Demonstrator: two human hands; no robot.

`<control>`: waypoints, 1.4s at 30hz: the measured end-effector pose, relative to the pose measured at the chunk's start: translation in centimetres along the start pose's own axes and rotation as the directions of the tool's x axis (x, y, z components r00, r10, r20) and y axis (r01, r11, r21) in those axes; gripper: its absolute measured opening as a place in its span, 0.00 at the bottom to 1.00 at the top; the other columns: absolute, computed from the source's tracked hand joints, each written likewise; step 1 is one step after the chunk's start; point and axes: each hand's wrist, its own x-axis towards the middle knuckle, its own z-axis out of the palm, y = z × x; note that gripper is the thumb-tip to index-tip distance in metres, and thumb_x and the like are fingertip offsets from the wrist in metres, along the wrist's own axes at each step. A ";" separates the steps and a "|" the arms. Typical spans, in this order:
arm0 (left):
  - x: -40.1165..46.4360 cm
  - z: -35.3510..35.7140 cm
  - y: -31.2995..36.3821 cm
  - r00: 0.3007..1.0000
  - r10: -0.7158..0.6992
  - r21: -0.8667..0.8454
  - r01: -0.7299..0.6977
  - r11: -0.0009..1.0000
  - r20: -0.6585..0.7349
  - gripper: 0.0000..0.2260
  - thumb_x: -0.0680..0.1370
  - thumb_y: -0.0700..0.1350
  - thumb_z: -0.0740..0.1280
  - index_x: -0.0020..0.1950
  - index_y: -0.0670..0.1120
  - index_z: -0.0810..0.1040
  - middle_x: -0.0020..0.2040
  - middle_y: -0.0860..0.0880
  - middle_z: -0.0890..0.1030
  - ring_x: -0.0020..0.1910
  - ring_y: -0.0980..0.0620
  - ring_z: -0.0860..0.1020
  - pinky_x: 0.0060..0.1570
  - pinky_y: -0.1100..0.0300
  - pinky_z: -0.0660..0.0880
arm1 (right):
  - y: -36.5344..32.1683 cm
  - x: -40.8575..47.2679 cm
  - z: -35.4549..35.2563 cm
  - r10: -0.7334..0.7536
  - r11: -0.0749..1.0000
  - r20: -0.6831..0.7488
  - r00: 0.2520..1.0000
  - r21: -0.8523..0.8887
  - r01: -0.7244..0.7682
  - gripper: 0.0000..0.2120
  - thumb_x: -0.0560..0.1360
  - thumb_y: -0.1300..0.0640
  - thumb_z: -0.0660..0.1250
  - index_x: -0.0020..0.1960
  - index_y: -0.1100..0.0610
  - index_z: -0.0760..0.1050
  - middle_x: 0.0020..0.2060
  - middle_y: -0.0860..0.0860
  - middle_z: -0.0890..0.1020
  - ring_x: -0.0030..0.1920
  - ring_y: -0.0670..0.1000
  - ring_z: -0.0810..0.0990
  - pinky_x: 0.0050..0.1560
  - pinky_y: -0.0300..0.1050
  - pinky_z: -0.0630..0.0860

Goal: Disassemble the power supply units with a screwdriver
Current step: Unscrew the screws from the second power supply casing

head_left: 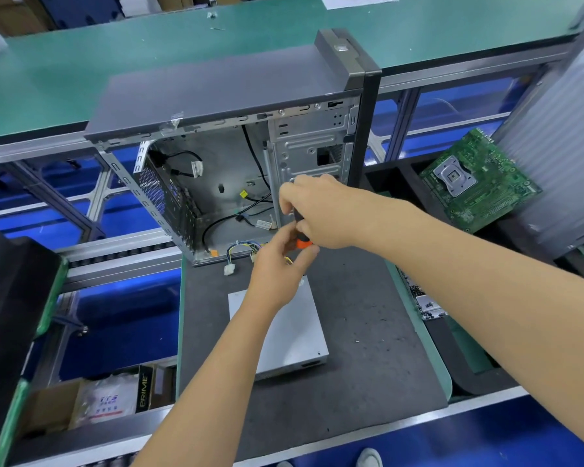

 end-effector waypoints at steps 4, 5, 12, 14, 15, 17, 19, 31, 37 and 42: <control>0.2 0.0 -0.4 0.996 0.001 0.008 0.000 1.000 -0.090 0.14 0.74 0.39 0.74 0.52 0.56 0.78 0.42 0.63 0.81 0.44 0.58 0.79 0.51 0.45 0.78 | 0.5 -0.5 0.1 0.101 0.991 -0.024 0.995 0.091 -0.098 0.19 0.78 0.42 0.64 0.60 0.53 0.65 0.54 0.52 0.70 0.53 0.57 0.71 0.49 0.54 0.74; 0.4 0.1 -0.2 0.994 -0.013 0.017 0.015 1.000 -0.112 0.15 0.73 0.40 0.76 0.50 0.58 0.77 0.41 0.63 0.81 0.43 0.60 0.78 0.48 0.49 0.78 | 0.4 -0.4 0.3 0.146 0.989 -0.050 0.988 0.046 -0.143 0.21 0.78 0.39 0.63 0.58 0.55 0.64 0.49 0.53 0.69 0.47 0.57 0.72 0.43 0.51 0.73; 0.1 -0.3 -2.7 0.998 -0.004 0.157 0.013 0.988 -0.058 0.20 0.74 0.40 0.75 0.62 0.56 0.77 0.55 0.55 0.77 0.51 0.57 0.78 0.53 0.58 0.76 | 1.1 -0.4 0.7 0.056 0.991 -0.051 0.997 0.121 -0.049 0.11 0.76 0.59 0.66 0.56 0.51 0.69 0.51 0.50 0.70 0.49 0.54 0.72 0.45 0.50 0.73; -0.4 -0.4 -4.2 0.996 -0.048 0.298 0.068 0.952 -0.074 0.13 0.76 0.37 0.73 0.59 0.47 0.81 0.52 0.49 0.78 0.51 0.49 0.79 0.56 0.50 0.76 | 1.6 -0.8 0.9 0.093 0.986 -0.030 0.995 0.140 -0.087 0.11 0.77 0.61 0.65 0.55 0.49 0.67 0.51 0.51 0.69 0.49 0.55 0.71 0.45 0.52 0.73; -0.6 -0.4 -4.9 0.998 -0.050 0.364 0.064 0.929 -0.047 0.12 0.76 0.37 0.73 0.58 0.44 0.82 0.51 0.46 0.79 0.51 0.46 0.79 0.58 0.50 0.75 | 1.8 -1.0 1.0 0.101 0.983 -0.022 0.995 0.156 -0.096 0.12 0.77 0.61 0.65 0.55 0.49 0.67 0.51 0.50 0.68 0.48 0.55 0.71 0.44 0.52 0.73; -1.1 -0.1 -6.3 1.000 -0.019 0.473 0.014 0.881 0.008 0.10 0.75 0.38 0.74 0.56 0.42 0.84 0.50 0.44 0.80 0.53 0.43 0.77 0.56 0.59 0.71 | 2.2 -1.3 0.9 0.100 0.974 -0.005 0.995 0.205 -0.097 0.14 0.76 0.64 0.65 0.53 0.47 0.69 0.51 0.50 0.68 0.48 0.54 0.71 0.43 0.51 0.72; -1.3 0.2 -7.0 1.000 0.029 0.525 -0.025 0.851 0.000 0.09 0.75 0.39 0.74 0.54 0.41 0.85 0.49 0.44 0.81 0.52 0.42 0.74 0.53 0.63 0.65 | 2.3 -1.6 0.8 0.073 0.962 0.004 0.997 0.262 -0.071 0.15 0.74 0.65 0.66 0.51 0.47 0.71 0.52 0.49 0.68 0.50 0.54 0.71 0.45 0.50 0.74; -1.0 0.6 -7.4 0.963 0.267 0.635 -0.225 0.739 0.030 0.02 0.73 0.34 0.75 0.45 0.37 0.86 0.40 0.42 0.82 0.41 0.37 0.76 0.45 0.47 0.76 | 2.2 -2.3 1.0 0.068 0.984 -0.032 0.997 0.165 -0.062 0.18 0.76 0.47 0.69 0.59 0.53 0.67 0.52 0.51 0.71 0.52 0.56 0.71 0.48 0.52 0.72; -1.2 0.5 -7.5 0.950 0.309 0.633 -0.266 0.727 0.044 0.03 0.73 0.34 0.76 0.45 0.36 0.85 0.40 0.42 0.81 0.40 0.38 0.76 0.44 0.45 0.77 | 1.3 -1.7 1.0 0.006 0.981 -0.072 0.997 -0.191 -0.020 0.14 0.81 0.50 0.62 0.63 0.56 0.67 0.49 0.54 0.71 0.50 0.59 0.74 0.45 0.50 0.71; -1.2 0.4 -7.6 0.940 0.338 0.635 -0.285 0.718 0.039 0.03 0.72 0.35 0.77 0.44 0.37 0.85 0.39 0.43 0.81 0.39 0.38 0.76 0.43 0.45 0.77 | 0.6 -1.6 0.8 0.172 0.983 -0.042 0.984 -0.063 -0.175 0.27 0.75 0.34 0.63 0.54 0.57 0.63 0.43 0.53 0.70 0.46 0.58 0.70 0.41 0.51 0.68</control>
